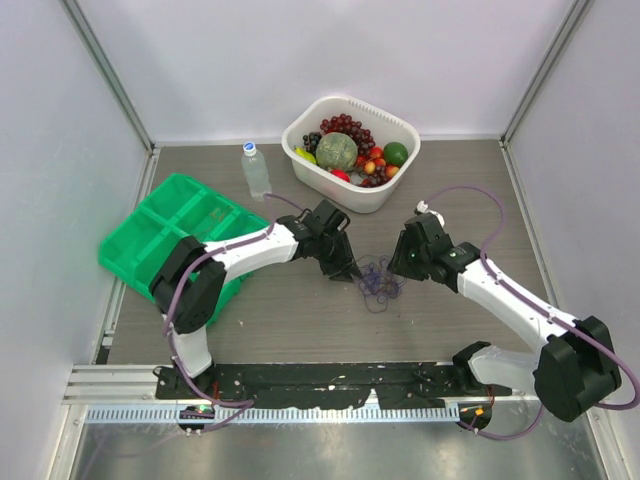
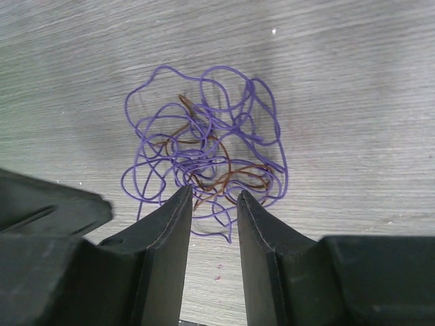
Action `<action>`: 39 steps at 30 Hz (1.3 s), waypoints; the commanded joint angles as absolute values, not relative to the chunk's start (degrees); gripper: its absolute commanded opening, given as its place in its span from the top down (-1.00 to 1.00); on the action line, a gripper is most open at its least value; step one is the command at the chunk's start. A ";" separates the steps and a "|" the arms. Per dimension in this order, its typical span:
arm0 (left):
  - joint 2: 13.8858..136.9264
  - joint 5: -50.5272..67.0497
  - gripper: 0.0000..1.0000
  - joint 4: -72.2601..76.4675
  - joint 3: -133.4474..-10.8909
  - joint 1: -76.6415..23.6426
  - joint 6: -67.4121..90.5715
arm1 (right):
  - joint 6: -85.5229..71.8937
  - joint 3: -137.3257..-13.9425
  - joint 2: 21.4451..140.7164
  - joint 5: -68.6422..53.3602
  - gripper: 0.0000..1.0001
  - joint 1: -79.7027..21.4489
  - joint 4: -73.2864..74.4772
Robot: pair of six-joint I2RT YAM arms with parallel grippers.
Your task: Untangle the cables
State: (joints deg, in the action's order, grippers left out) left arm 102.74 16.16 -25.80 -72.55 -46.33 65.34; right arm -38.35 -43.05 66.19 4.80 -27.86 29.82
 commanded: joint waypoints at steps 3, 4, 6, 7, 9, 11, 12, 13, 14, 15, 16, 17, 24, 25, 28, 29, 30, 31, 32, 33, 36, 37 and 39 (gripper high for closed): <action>107.66 17.84 0.40 -27.86 -75.93 -45.97 63.81 | -34.10 -47.55 67.50 3.08 0.24 -27.69 26.28; 108.10 17.93 0.39 -28.12 -76.20 -45.97 63.72 | -34.19 -47.55 67.67 2.99 0.24 -27.60 26.28; 109.15 18.10 0.37 -28.21 -76.55 -46.05 63.46 | -34.19 -47.37 67.85 2.64 0.24 -27.60 26.19; 109.51 18.37 0.37 -28.04 -76.64 -45.97 63.46 | -34.10 -47.29 67.94 2.20 0.24 -27.68 26.19; 110.21 18.54 0.40 -27.25 -76.38 -45.97 63.46 | -34.10 -47.20 68.03 1.67 0.24 -27.69 26.19; 110.74 18.28 0.46 -26.81 -76.55 -45.97 63.46 | -33.93 -46.93 68.29 0.97 0.24 -27.60 26.02; 110.92 17.93 0.49 -26.63 -76.73 -45.97 63.46 | -33.93 -46.85 68.64 0.88 0.24 -27.60 25.75; 111.09 17.41 0.50 -26.72 -77.08 -46.05 62.93 | -33.58 -46.85 68.99 -1.30 0.24 -27.60 25.58; 111.18 16.71 0.52 -26.81 -77.60 -45.97 62.49 | -33.23 -46.67 69.43 -2.97 0.24 -27.60 25.23; 111.36 16.35 0.56 -27.15 -78.04 -45.97 61.97 | -32.87 -46.58 69.87 -3.95 0.24 -27.60 25.05; 111.36 16.00 0.59 -27.33 -78.48 -45.97 61.53 | -32.78 -46.41 70.66 -5.96 0.24 -27.51 24.61; 111.53 15.91 0.61 -27.25 -78.83 -45.97 61.35 | -32.61 -46.23 71.01 -6.93 0.23 -27.51 24.26; 112.50 16.17 0.66 -26.63 -80.33 -45.97 61.52 | -33.13 -45.26 72.42 -10.28 0.24 -27.69 23.38; 112.41 16.35 0.81 -26.37 -80.07 -45.97 61.52 | -33.22 -45.18 72.16 -10.37 0.24 -27.69 23.38; 110.31 16.00 0.99 -26.37 -79.54 -45.97 60.91 | -33.49 -44.65 71.98 -11.16 0.24 -27.69 22.94; 109.08 15.30 1.00 -26.63 -79.37 -45.97 60.65 | -34.01 -44.21 72.33 -12.29 0.24 -27.77 22.24; 107.85 14.68 1.00 -27.15 -79.28 -45.97 60.21 | -34.19 -43.95 72.51 -13.09 0.25 -27.77 21.89; 106.45 14.16 1.00 -27.42 -79.19 -45.97 59.86 | -34.80 -43.34 73.12 -14.57 0.26 -27.77 20.58; 105.22 13.54 1.00 -27.68 -79.19 -45.97 59.51 | -35.24 -42.72 73.47 -15.46 0.28 -27.69 19.78; 103.81 13.10 1.00 -27.86 -78.93 -46.05 59.41 | -36.03 -41.76 74.17 -16.51 0.31 -27.69 18.30; 100.29 15.28 1.00 -26.38 -78.23 -46.05 60.72 | -36.56 -39.91 77.07 -18.63 0.33 -27.77 14.42; 99.50 17.12 1.00 -25.85 -78.14 -46.05 62.47 | -36.82 -39.90 78.91 -18.63 0.35 -27.77 13.63; 97.48 19.85 1.00 -24.44 -77.70 -46.49 65.03 | -36.74 -40.78 81.90 -18.37 0.39 -27.77 13.19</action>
